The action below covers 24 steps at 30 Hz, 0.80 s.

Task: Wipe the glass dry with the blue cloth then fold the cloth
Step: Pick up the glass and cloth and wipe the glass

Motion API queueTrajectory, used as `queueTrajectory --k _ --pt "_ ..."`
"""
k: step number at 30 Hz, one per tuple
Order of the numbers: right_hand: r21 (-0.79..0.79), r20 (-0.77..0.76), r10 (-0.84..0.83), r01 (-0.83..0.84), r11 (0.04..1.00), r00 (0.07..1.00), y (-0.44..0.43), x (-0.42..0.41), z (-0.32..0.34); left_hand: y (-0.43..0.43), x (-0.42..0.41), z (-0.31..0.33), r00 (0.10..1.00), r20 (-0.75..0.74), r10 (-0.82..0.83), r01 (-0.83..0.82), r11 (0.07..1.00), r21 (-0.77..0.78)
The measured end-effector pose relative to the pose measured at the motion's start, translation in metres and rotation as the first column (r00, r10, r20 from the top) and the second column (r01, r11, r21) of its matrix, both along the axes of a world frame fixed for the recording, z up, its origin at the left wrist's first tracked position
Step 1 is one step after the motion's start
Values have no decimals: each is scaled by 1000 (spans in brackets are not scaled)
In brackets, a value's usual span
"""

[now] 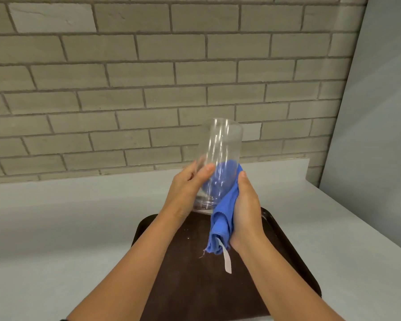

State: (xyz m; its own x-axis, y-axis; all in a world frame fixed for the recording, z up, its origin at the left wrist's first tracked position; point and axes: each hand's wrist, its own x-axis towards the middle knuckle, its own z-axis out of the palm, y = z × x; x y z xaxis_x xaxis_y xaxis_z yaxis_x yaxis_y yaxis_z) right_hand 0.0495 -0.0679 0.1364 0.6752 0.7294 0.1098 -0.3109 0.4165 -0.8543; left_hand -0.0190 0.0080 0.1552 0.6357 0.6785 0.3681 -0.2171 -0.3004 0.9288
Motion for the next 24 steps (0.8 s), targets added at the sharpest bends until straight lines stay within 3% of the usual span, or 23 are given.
queueTrajectory --k 3,6,9,12,15,17,20,22,24 --pt "-34 -28 -35 34 999 999 -9 -1 0 -9 3 3 963 -4 270 -263 941 211" --pt "-51 106 -70 75 996 992 -15 -6 -1 -21 -1 0 943 -15 333 -314 902 298" --pt "-68 271 -39 60 996 962 -22 -17 0 -31 -2 -6 939 -90 333 -299 916 268" --pt "-108 383 73 -34 994 921 -26 -24 2 -31 -6 1 944 -89 317 -307 945 115" --pt "-76 521 34 7 997 853 -31 -36 6 -22 -16 5 981 -17 192 -192 975 -115" --pt "-46 701 -13 63 997 713 -30 -41 9 -18 -22 1 997 60 57 -40 968 -247" --pt "19 809 -82 114 993 582 -21 -35 24 -18 -26 -7 979 170 -112 169 911 -377" --pt "68 822 -122 117 991 556 -12 -24 44 -18 -27 -9 966 195 -170 235 893 -383" --pt "63 790 -103 87 994 604 -6 -16 62 -19 -27 -8 948 232 -217 293 879 -376"
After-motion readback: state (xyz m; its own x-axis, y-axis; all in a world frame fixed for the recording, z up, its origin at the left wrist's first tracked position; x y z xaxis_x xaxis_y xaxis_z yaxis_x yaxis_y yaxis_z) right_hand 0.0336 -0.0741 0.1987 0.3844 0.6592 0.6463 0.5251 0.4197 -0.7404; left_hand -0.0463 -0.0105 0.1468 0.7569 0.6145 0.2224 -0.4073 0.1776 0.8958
